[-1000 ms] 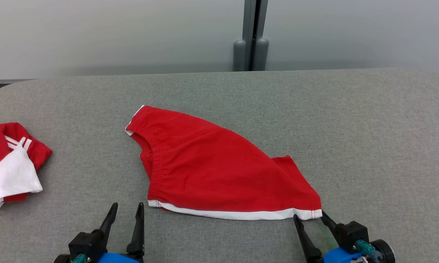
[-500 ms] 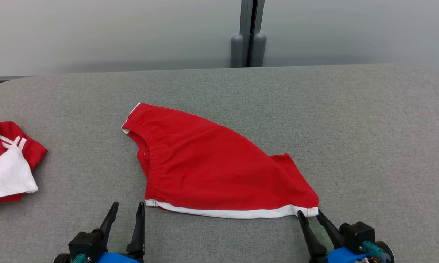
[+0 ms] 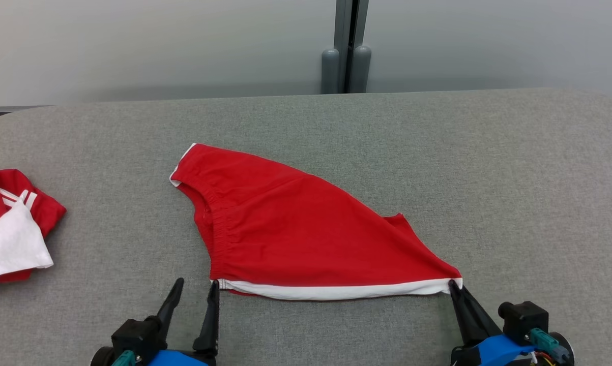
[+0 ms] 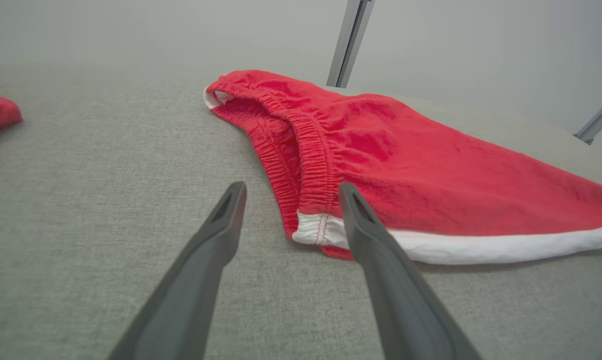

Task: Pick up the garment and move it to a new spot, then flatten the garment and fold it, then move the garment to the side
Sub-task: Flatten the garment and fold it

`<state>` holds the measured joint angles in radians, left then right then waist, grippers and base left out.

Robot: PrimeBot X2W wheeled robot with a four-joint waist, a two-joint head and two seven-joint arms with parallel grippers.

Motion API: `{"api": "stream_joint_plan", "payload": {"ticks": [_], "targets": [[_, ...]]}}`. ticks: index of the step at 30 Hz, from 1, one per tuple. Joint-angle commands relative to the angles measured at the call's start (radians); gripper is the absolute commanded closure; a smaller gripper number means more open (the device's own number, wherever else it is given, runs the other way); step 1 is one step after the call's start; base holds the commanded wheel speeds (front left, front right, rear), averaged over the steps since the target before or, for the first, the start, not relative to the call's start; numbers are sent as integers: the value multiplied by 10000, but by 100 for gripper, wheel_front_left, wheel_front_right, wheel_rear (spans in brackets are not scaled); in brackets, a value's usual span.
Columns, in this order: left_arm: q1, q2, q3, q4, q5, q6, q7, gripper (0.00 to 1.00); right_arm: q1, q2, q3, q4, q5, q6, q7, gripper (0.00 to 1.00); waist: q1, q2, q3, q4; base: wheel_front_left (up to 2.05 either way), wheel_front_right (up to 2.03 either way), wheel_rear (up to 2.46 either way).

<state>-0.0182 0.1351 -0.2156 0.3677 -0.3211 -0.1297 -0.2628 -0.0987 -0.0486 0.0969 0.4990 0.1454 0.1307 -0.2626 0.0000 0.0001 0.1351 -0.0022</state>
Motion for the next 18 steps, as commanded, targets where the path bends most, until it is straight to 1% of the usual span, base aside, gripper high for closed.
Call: {"api": "stream_joint_plan", "payload": {"ticks": [1,4,5,10,13,18], "targets": [[9,147,-354,-58,-232,-18,-27,0,-100,-38,-208,-66,-90,1,-33,100,0,-1,-9,-21,0,0,0],[44,361,-1051,-35,-811,-18,-27,0,-190,-37,-500,-119,-199,1,-33,100,0,-1,-14,-56,0,0,0],[44,361,-1051,-35,-811,-18,-27,0,-190,-37,-500,-119,-199,1,-33,100,0,-1,-14,-56,0,0,0],[-106,806,-2083,-41,-1857,-19,-29,0,-286,-40,-717,-150,-310,1,-33,100,0,-1,28,-111,0,0,0],[-277,1008,-2453,-66,-2269,-19,-27,0,-355,-38,-810,-183,-365,1,-33,100,0,-1,97,-147,0,0,0],[-702,1436,-2988,63,-2653,-19,-27,0,-416,-41,-792,-259,-408,1,-33,100,0,-1,281,-258,0,0,0]]}}
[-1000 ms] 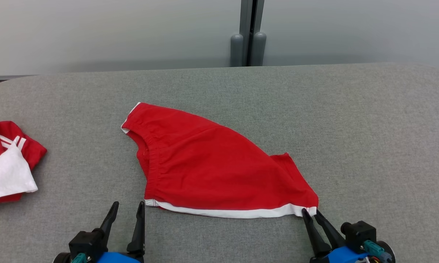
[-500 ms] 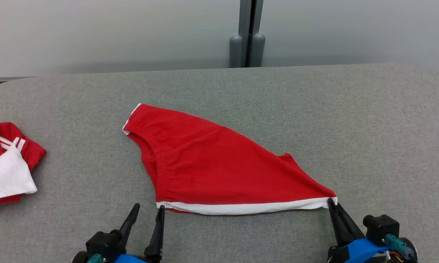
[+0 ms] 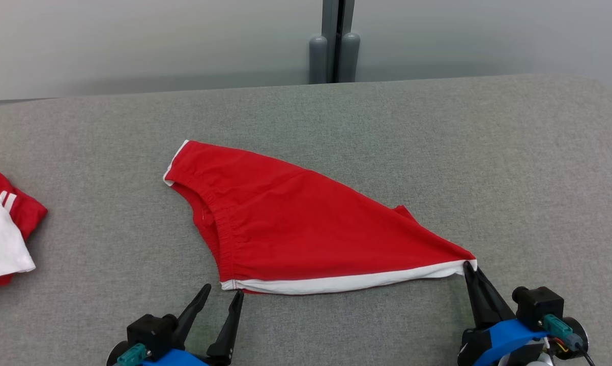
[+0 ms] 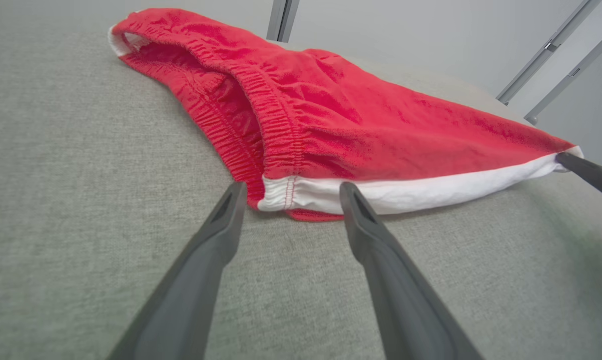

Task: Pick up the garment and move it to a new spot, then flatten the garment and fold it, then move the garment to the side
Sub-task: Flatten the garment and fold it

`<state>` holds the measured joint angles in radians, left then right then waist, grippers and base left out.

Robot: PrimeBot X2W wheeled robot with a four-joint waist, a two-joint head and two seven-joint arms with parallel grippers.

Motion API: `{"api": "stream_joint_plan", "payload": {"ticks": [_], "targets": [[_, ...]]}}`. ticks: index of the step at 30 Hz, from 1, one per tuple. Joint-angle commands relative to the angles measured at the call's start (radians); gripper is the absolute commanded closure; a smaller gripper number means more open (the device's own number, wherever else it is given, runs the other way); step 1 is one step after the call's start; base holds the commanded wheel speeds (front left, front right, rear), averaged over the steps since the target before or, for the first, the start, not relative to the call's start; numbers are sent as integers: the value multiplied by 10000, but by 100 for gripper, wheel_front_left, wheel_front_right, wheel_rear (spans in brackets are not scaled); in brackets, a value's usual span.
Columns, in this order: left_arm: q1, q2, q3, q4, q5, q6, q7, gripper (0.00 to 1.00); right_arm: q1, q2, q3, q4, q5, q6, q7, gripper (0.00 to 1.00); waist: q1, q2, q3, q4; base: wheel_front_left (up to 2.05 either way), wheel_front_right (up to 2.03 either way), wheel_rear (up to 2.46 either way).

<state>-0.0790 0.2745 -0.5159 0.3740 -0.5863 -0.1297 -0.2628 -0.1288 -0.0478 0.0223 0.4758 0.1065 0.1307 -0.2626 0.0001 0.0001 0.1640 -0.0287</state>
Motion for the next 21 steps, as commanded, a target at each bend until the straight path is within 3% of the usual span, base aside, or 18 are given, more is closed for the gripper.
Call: {"api": "stream_joint_plan", "payload": {"ticks": [1,12,14,15,16,17,21], "targets": [[-174,111,-56,60,-68,-19,-27,0,-124,-48,-31,-47,-15,1,-33,100,-1,-1,30,-24,0,0,0],[-704,557,-656,250,-647,-19,-27,0,-249,-46,237,-251,113,1,-33,100,-1,-1,353,-368,0,0,0],[-774,572,-719,300,-607,-19,-29,16,-252,-48,261,-294,122,1,-33,100,-1,-1,400,-388,0,0,0],[-792,564,-750,306,-612,-19,-29,51,-254,-46,273,-311,117,1,-33,100,-1,-1,417,-392,0,0,0],[-811,583,-836,317,-596,-19,-27,62,-257,-48,281,-325,115,1,-33,100,-1,-1,435,-396,0,0,0],[-837,589,-891,319,-600,-19,-27,100,-261,-48,277,-335,112,1,-33,100,-1,-1,444,-395,0,0,0],[-857,567,-915,448,-626,-19,-27,100,-293,-48,196,-278,88,1,-33,100,-1,-1,367,-353,0,0,0]]}}
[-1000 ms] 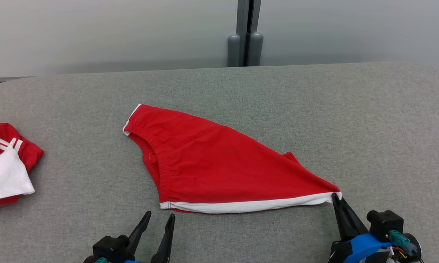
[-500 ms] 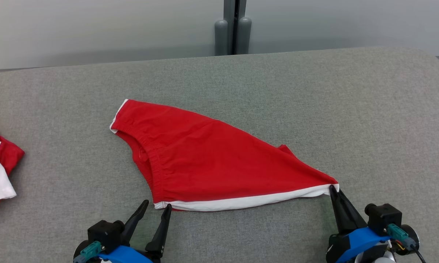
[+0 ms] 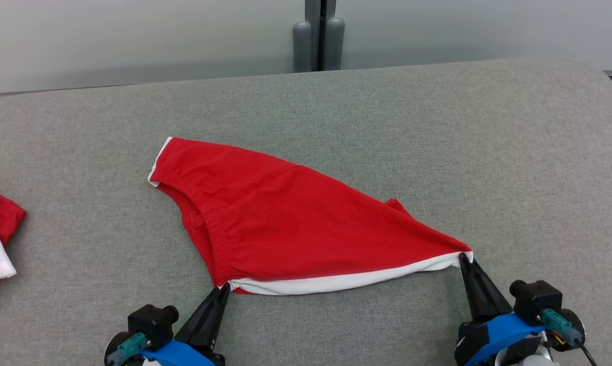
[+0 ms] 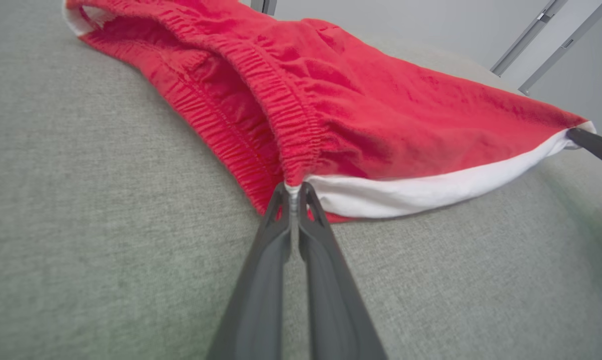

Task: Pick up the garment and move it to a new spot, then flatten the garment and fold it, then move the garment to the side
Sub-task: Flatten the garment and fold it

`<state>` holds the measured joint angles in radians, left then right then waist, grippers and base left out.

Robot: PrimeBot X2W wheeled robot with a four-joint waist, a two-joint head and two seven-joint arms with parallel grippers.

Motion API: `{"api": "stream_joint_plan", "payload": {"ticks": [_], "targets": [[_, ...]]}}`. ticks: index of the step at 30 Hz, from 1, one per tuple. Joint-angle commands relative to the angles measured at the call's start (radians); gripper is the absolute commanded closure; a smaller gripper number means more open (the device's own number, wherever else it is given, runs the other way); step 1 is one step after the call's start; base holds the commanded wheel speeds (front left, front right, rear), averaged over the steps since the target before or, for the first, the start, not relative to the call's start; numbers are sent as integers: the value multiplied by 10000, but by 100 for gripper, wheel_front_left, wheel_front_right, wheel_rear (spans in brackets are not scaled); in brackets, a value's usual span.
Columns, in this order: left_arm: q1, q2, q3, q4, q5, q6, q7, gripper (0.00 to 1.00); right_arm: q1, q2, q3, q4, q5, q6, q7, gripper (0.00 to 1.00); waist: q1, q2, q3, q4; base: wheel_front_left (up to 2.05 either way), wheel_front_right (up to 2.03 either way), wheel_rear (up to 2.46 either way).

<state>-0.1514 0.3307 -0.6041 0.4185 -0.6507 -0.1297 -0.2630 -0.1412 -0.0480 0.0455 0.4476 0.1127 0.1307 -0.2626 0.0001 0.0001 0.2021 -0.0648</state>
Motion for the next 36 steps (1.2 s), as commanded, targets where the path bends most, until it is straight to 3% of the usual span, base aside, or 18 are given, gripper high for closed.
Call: {"api": "stream_joint_plan", "payload": {"ticks": [1,10,17,22,28,36], "targets": [[-88,2,-59,16,23,-19,-25,100,-181,-46,-75,-10,56,1,-33,100,-1,-1,-76,30,0,0,0],[-471,-56,607,-1459,238,-19,-27,100,-716,-44,-246,-797,806,1,-34,100,-1,-1,-1259,289,0,0,0],[-2356,149,1671,-2655,872,-19,-27,100,-2359,-44,-108,-1828,1232,1,-31,100,-1,-1,-2029,454,0,0,0],[-3860,475,2219,-2760,916,-19,-25,100,-3739,-43,-104,-2109,1103,1,-31,100,-1,-1,-2125,577,0,0,0],[-5360,925,2231,-2048,816,-17,-16,100,-5304,-44,-33,-1562,203,1,134,100,-1,-1,-1404,663,0,0,0],[-7648,940,2138,-1041,743,-16,-22,100,-8248,-54,-494,-412,-1265,1,91,100,-1,-1,384,444,0,0,0]]}}
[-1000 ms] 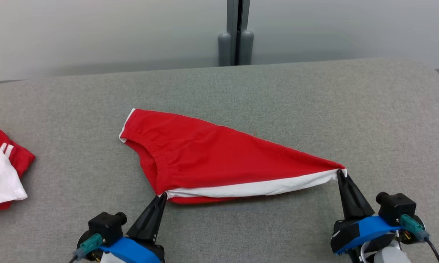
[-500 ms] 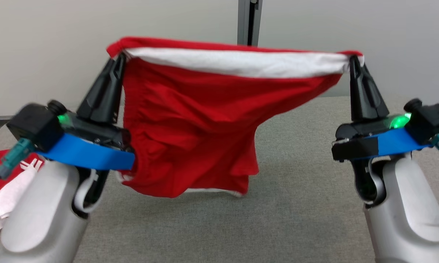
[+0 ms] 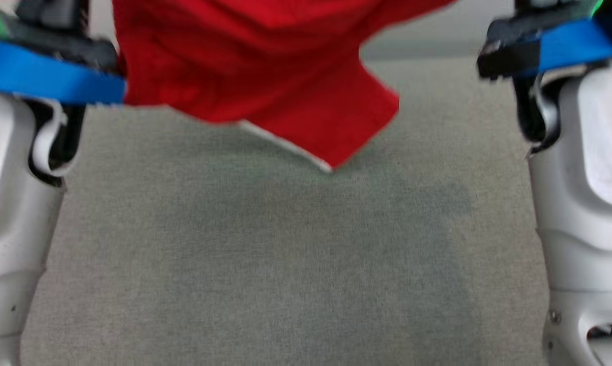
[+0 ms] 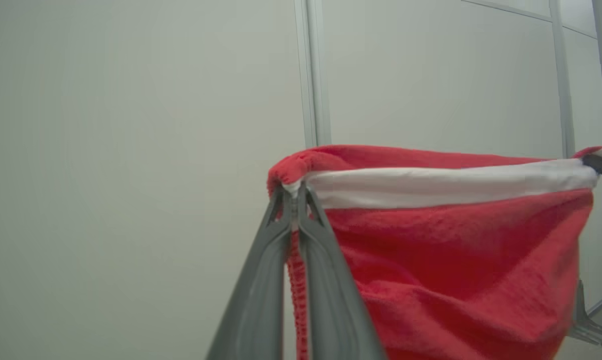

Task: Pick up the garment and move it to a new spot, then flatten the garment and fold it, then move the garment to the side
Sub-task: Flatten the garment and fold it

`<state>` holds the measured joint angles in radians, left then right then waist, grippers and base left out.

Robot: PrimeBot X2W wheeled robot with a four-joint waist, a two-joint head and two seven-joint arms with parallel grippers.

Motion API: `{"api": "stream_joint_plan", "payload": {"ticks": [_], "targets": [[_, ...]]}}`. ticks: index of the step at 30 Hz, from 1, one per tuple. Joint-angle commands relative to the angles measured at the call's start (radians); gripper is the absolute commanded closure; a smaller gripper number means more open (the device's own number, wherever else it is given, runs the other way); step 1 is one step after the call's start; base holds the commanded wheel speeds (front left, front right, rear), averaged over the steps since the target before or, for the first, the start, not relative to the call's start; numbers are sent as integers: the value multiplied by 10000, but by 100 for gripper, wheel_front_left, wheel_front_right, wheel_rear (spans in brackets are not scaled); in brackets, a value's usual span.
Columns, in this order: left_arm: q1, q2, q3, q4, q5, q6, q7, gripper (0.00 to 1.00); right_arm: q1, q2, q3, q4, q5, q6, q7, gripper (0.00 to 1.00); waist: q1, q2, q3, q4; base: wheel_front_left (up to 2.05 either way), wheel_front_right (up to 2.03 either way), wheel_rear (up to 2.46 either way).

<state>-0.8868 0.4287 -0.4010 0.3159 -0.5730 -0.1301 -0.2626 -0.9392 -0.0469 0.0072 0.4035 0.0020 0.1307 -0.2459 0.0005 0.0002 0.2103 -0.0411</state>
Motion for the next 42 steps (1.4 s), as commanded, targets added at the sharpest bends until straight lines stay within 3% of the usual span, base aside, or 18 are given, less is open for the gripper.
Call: {"api": "stream_joint_plan", "payload": {"ticks": [1,5,9,13,17,25,35,42], "targets": [[-553,-39,184,-59,89,-12,-25,100,-634,-61,-271,132,-254,1,-101,100,-5,-2,476,159,0,0,0],[-1126,-259,133,-152,60,-12,-25,100,-1544,-51,-846,393,-599,1,-181,100,-5,-2,931,132,0,0,0],[-716,-438,-101,139,-249,-12,-26,100,-1039,-53,-749,241,-361,1,-194,100,-5,-2,1019,151,0,0,0],[904,-629,-815,745,-523,-12,-26,100,938,-62,-781,-536,547,1,-196,100,-5,-2,877,273,0,0,0],[3189,-940,-1693,1512,-802,-12,-28,100,4088,-62,-636,-1103,1274,1,-196,100,-5,-2,605,335,0,0,0],[6258,-1365,-2356,2468,-1038,0,-29,100,8310,-68,-421,-1010,2241,0,-205,100,-5,-2,-97,302,0,0,0],[8149,-1961,-1623,2718,-502,0,-28,100,10610,-59,209,-798,2544,1,-199,100,-5,-2,-1865,358,0,0,0],[9320,-2180,-817,2381,238,0,-28,100,11526,-67,122,-1170,2609,0,-201,100,-5,-2,-2270,482,0,0,0]]}}
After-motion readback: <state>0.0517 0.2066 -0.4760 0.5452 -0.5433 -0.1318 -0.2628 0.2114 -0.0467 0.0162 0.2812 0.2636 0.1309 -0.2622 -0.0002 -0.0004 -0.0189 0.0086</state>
